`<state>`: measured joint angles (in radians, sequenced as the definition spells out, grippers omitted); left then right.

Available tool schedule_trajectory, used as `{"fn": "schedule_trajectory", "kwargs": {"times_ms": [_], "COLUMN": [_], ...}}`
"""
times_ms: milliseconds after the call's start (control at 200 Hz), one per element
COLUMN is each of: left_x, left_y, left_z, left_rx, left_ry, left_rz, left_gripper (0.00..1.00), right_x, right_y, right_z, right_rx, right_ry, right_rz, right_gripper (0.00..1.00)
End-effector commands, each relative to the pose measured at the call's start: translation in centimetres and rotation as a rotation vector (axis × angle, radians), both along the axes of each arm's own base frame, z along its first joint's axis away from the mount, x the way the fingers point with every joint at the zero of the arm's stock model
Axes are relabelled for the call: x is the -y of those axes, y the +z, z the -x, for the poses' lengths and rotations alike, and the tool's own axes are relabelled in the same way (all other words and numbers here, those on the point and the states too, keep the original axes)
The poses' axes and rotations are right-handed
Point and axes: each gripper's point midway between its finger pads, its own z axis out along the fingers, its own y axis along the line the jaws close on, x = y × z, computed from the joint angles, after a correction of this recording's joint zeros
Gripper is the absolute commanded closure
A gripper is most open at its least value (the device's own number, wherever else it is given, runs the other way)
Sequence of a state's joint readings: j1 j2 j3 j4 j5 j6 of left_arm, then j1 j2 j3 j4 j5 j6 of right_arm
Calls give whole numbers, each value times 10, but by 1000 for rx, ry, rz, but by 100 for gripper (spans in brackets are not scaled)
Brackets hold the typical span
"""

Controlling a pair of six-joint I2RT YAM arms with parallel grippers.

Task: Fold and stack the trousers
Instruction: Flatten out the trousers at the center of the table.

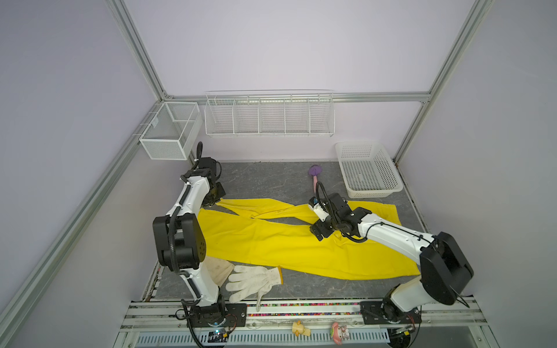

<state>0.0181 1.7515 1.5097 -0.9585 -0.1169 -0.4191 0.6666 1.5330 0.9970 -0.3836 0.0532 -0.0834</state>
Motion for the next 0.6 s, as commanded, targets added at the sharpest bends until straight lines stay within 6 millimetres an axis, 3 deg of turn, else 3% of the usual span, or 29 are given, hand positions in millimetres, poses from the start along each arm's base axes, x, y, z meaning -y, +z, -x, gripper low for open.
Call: {"fn": "schedule_trajectory", "kwargs": {"times_ms": [0, 215, 345, 475, 595], "left_x": [31, 69, 71, 66, 55], "left_y": [14, 83, 108, 98, 72], "left_z": [39, 64, 71, 58, 27], "left_rx": [-31, 176, 268, 314, 363], "left_ry": [16, 48, 111, 189, 285], "left_rz": [171, 402, 445, 461, 447], "left_gripper": [100, 100, 100, 100, 100], "right_x": [2, 0, -1, -3, -5], "right_y": [8, 10, 11, 7, 5], "right_z": [-5, -5, -5, -7, -8], "right_rx": [25, 27, 28, 20, 16], "right_ry": [8, 15, 21, 24, 25], "right_rz": [-2, -17, -29, -37, -45], "right_gripper": [5, 5, 5, 5, 5]}}
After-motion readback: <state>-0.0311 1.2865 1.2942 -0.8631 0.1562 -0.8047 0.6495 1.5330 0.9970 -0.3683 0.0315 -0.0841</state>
